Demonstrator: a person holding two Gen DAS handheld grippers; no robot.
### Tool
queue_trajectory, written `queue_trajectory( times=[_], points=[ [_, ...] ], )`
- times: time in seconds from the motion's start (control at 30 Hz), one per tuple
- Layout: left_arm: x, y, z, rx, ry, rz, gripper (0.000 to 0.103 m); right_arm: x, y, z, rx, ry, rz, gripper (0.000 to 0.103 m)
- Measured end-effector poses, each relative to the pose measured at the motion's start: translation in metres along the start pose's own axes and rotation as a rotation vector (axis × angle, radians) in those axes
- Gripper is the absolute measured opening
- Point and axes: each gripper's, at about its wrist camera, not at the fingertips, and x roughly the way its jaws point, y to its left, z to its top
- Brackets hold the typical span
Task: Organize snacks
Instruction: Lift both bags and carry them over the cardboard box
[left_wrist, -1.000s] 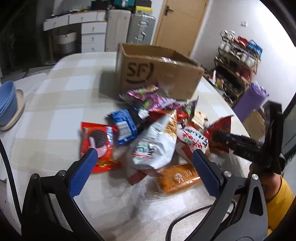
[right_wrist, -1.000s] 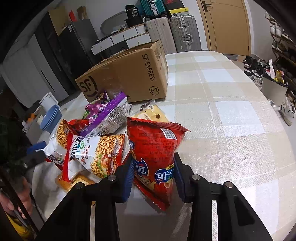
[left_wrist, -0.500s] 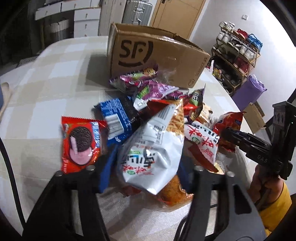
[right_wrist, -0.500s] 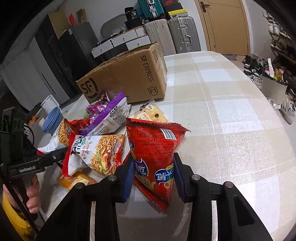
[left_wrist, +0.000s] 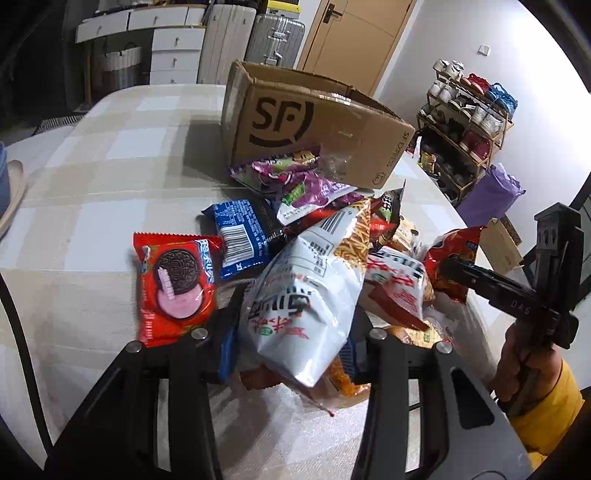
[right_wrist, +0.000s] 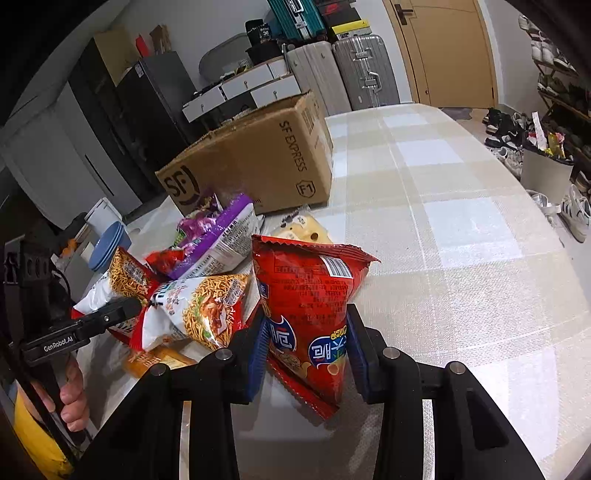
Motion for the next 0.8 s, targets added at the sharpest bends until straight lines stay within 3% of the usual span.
queue_trajectory(
  times=[0.5,0.8],
  points=[
    [-0.052,-0.001,-0.006,0.000,-0.064,-0.014,0.040,-0.042,0.012,0.009,0.004,-0.091,0.022,0.039],
    [-0.085,-0.011,0.016,-0.009,-0.092,-0.013,0.040,-0.081,0.052,0.047,-0.076,-0.177,0.108,0.039]
  ],
)
